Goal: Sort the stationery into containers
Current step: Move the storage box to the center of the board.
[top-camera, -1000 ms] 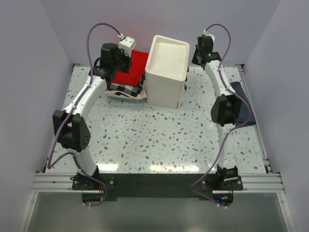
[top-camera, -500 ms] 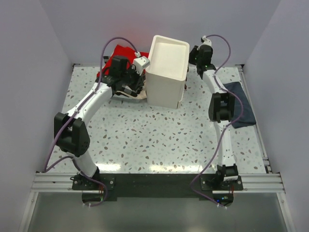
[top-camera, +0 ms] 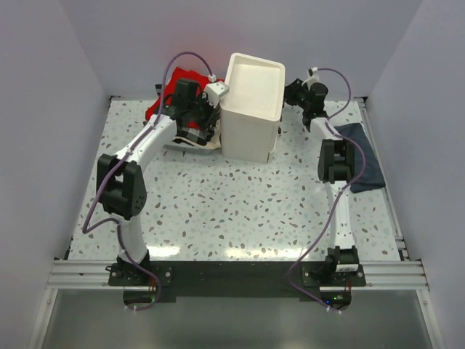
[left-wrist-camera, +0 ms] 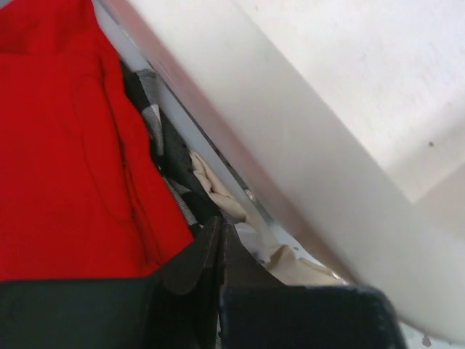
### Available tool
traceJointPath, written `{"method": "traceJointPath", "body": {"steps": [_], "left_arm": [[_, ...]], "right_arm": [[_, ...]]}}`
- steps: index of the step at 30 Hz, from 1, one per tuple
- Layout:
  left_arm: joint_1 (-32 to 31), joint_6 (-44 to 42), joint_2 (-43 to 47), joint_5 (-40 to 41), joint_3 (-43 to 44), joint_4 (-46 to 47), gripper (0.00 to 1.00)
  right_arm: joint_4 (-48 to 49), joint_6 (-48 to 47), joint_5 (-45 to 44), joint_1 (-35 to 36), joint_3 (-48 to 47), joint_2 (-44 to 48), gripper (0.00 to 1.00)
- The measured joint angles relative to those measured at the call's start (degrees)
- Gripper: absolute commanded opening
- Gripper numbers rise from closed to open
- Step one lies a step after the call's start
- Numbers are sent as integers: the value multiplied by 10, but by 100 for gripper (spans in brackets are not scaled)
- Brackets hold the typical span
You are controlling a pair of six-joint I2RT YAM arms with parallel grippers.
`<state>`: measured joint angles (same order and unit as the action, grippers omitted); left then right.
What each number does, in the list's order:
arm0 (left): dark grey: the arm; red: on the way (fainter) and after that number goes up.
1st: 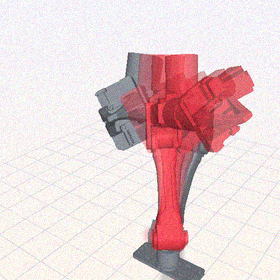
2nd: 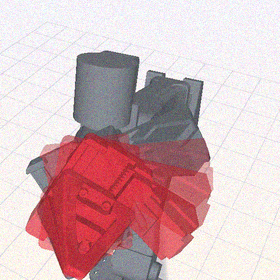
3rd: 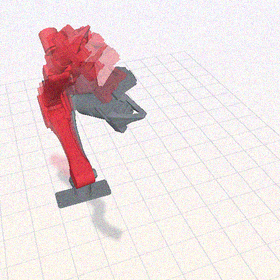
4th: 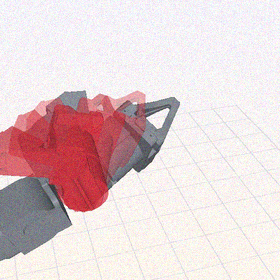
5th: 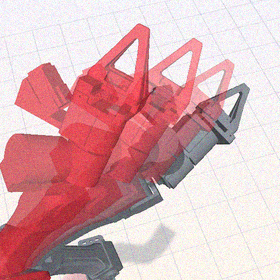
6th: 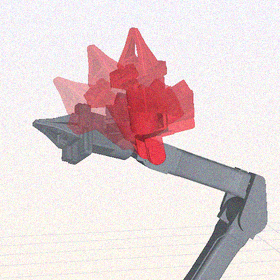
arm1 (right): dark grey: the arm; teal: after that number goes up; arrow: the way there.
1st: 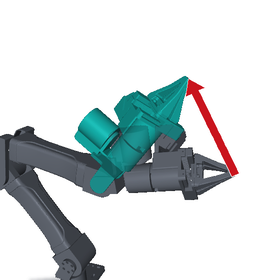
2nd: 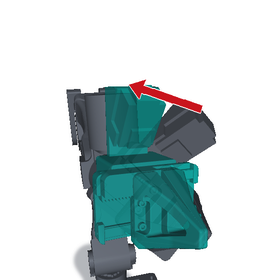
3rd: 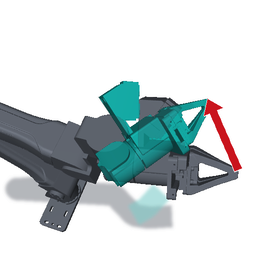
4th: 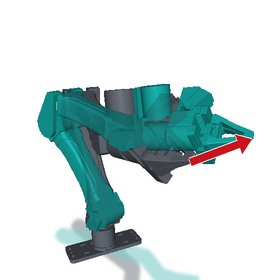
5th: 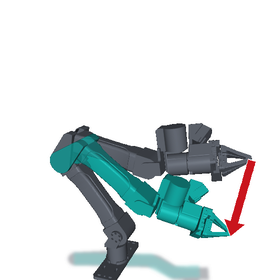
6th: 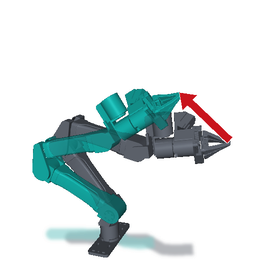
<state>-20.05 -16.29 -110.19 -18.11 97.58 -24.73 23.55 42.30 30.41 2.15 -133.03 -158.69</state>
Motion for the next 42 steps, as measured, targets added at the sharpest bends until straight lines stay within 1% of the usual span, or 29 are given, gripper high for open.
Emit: {"method": "traceJointPath", "body": {"steps": [3,6,10,13,15,19,22,24,26,28,30,34,38,39,42], "left_arm": [[0,0,-16,9,24,15,0],[0,2,-31,11,40,29,0],[1,7,-51,16,62,44,0],[2,9,-76,23,88,63,6],[5,11,-100,24,113,76,6],[16,10,-160,15,179,99,23],[26,7,-191,3,207,119,30],[29,7,-207,0,225,126,35],[30,8,-225,-2,244,136,37],[31,7,-240,-6,260,148,40],[31,7,-253,-10,275,161,42],[29,7,-275,-22,299,183,42],[25,9,-291,-37,312,212,43],[24,10,-293,-42,312,217,44],[17,21,-299,-57,313,242,47]], "right_arm": [[42,42,66,-10,30,0,24],[93,88,111,-19,54,7,23],[160,133,153,-30,130,56,23],[203,160,201,-35,188,103,23],[224,170,226,-36,229,135,23],[257,172,259,-40,323,209,24],[252,155,266,-44,369,251,20],[209,120,270,-48,388,276,17],[131,60,263,-52,399,303,15],[36,-19,251,-52,411,333,15],[-63,-114,232,-53,448,382,14],[-211,-266,219,-51,509,461,14],[-330,-398,214,-43,547,512,14],[-339,-406,213,-40,549,516,14],[-394,-490,195,-15,576,552,14]]}}
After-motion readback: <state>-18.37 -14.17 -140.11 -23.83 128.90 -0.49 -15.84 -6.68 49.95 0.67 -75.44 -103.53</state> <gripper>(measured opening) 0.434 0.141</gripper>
